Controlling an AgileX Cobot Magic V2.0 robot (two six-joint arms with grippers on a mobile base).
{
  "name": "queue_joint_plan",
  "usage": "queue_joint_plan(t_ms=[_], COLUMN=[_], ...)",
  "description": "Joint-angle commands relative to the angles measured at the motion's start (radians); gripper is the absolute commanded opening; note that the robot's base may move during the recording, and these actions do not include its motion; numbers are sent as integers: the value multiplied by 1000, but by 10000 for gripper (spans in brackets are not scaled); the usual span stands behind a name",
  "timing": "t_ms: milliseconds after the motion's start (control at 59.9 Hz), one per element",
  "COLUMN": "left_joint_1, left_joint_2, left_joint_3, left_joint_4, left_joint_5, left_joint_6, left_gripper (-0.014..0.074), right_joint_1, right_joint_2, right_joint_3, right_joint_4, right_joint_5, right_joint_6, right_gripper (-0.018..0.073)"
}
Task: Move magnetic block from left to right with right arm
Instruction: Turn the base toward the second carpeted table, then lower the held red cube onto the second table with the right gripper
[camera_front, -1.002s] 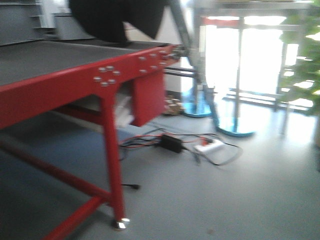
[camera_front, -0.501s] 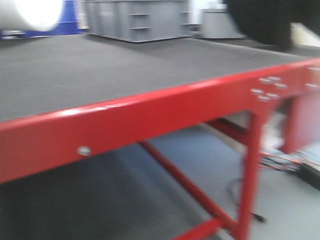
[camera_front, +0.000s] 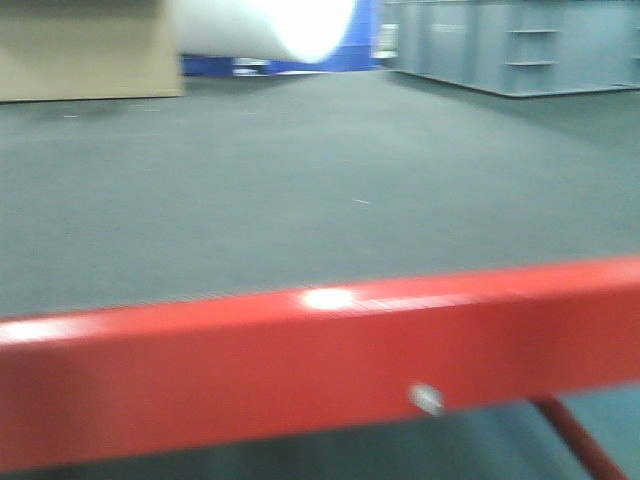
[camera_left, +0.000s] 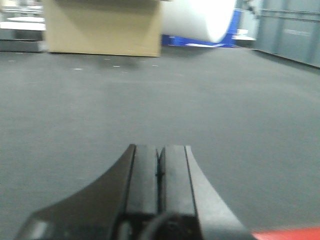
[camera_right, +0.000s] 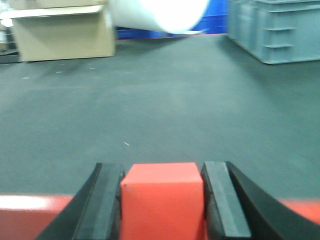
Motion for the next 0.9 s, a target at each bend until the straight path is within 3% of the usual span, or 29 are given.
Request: queue_joint_plan(t_ms=[0, 885], left_joint_1=[-3, -3], left_joint_2=[-15, -15], left_joint_3=[9, 9], left_joint_4=[0, 0], left_joint_5=[-88, -88], left_joint_6=[-7, -7], left_gripper=[-116, -116], right_joint_1=[-5, -5], right_joint_2=[20, 20], right_joint_3=[-26, -26], right_joint_4=[-17, -17], right_joint_5=[-90, -90], right_joint_6=[-10, -10], right_gripper=[119, 119])
